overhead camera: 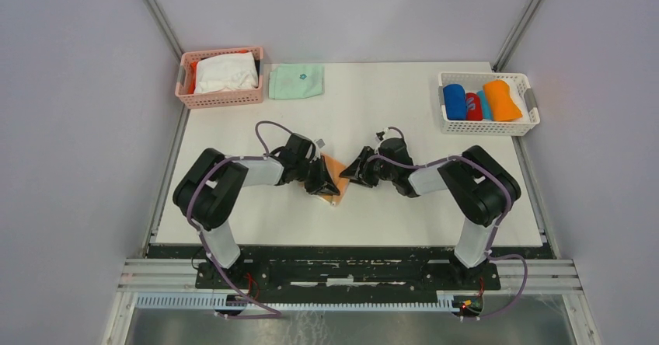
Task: Roll the towels
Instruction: Roll the towel at the center of the board.
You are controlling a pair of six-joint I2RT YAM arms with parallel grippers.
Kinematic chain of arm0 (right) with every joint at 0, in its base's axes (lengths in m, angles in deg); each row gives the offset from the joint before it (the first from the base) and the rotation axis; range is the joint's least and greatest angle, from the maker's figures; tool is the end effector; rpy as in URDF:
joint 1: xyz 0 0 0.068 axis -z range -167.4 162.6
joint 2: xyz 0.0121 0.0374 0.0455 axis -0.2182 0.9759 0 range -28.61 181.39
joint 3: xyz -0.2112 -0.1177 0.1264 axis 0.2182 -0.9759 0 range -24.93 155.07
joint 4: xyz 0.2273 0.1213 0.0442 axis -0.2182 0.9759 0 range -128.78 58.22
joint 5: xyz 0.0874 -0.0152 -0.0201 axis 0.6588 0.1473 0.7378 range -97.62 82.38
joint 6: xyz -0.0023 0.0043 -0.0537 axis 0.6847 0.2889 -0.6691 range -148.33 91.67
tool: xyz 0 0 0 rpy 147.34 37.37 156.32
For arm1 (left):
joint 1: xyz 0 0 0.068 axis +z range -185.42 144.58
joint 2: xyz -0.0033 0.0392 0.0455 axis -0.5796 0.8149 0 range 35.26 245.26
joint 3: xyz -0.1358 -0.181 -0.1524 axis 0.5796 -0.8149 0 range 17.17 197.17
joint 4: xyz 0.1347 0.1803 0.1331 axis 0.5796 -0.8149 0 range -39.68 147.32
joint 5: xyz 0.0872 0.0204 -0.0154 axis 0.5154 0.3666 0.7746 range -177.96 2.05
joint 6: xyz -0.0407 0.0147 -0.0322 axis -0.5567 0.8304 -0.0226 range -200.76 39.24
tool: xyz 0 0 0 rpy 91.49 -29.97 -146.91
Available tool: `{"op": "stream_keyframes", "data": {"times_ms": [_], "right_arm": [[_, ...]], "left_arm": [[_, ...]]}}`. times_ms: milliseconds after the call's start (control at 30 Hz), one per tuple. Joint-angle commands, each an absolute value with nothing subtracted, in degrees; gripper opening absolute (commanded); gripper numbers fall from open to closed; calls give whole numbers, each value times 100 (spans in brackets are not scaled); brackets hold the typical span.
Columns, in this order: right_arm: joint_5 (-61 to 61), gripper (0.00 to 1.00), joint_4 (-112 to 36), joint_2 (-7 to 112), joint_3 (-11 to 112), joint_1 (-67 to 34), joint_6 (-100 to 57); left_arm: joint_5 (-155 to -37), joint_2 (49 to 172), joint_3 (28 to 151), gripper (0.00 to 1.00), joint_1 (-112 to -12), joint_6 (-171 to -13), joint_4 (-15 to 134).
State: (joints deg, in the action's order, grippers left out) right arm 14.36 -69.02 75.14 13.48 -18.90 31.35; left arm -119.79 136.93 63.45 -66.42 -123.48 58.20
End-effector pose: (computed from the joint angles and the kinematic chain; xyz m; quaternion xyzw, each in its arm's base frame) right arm 0.2719 0.1822 0.1109 0.1268 0.8663 0.4417 0.1958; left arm 0.2667 -0.1821 0.1196 -0.0104 0.9197 -0.3848 0.0778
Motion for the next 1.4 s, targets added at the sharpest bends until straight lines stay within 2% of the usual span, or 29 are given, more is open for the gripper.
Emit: {"op": "stream_keyframes", "data": {"times_ms": [0,167,300,567,767,967,1067,1200,1367], "right_arm": [[726,48,-6954,7844,1137,-1896,3391],[469,47,-6760,7948,1149,-1902,3425],[321,37,-6202,7906,1304,-1902,3302],[41,13,-4797,7581,1716,-1910,3162],[-70,10,-3793,7520,2254,-1968,2910],[-104,10,-3384,7542,2484,-2063,2831],[-135,10,-3214,7530,2586,-2096,2815],[-162,10,-3006,7545,2711,-2123,2815],[-134,10,-2850,7551,2791,-2137,2845]], "left_arm": [[-11817,13898,6445,3,-6568,-12516,5504],[-11908,13993,6443,3,-6505,-12582,5482],[-11961,14063,6431,3,-6483,-12623,5477],[-11715,13593,6142,21,-6486,-12594,5199],[-11561,13012,5329,27,-6495,-12611,5163],[-11157,12177,4954,34,-6584,-12611,4713],[-10370,11581,5246,39,-6972,-12558,4041],[-8626,11018,6156,47,-8071,-12448,3227],[-6897,11250,6997,49,-9301,-12020,2938]]}}
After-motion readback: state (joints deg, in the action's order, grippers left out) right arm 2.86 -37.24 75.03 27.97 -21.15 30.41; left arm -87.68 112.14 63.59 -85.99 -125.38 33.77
